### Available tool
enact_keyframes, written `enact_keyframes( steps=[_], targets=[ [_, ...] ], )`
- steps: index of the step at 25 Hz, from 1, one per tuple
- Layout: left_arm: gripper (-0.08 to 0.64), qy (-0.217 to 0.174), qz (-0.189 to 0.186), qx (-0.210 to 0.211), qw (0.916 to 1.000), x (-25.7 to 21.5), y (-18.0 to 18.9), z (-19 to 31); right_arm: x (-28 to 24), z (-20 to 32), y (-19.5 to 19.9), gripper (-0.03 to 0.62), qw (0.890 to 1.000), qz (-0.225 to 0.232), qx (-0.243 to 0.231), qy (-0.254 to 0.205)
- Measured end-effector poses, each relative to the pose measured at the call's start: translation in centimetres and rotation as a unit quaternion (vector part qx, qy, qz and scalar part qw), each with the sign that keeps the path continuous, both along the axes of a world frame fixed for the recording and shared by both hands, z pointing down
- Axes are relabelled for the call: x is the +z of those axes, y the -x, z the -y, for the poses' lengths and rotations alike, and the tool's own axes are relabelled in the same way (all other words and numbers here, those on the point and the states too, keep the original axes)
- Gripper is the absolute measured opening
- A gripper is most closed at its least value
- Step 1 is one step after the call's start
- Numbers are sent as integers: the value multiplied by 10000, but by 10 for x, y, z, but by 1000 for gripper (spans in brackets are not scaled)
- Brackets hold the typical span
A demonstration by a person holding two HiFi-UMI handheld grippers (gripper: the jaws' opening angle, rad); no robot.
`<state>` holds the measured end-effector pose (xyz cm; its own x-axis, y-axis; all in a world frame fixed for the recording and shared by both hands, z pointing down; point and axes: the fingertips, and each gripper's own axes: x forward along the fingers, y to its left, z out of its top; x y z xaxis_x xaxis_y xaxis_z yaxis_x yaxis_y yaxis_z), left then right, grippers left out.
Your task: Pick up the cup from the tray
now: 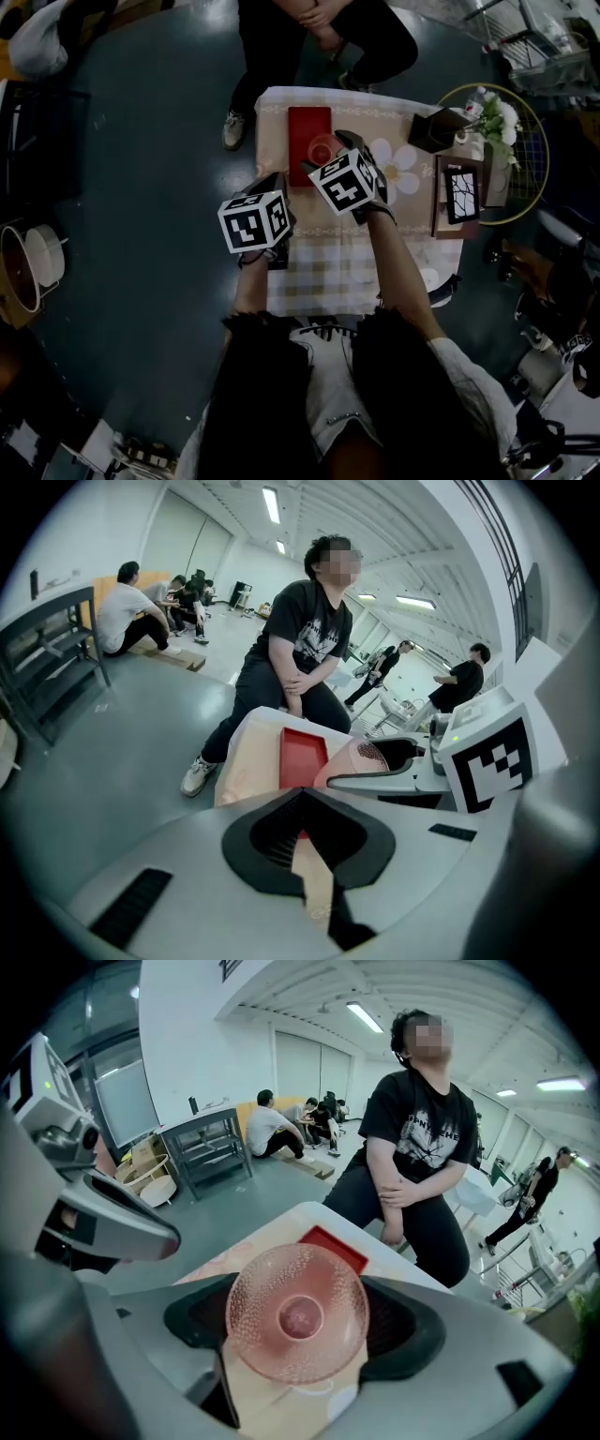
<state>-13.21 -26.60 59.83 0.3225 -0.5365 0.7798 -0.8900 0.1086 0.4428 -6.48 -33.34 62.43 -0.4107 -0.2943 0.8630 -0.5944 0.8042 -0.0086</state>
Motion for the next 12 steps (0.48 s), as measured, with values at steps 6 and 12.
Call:
enact_keyframes(
  steps=[6,12],
  targets=[
    [3,-28,-46,330,9994,-6,-26,-4,-3,-18,-46,403,9992,-246,314,81],
    [3,-10,-78,618,9981,-9,-52,-7,3,-35,-89,403,9968,-400,634,265]
  ],
)
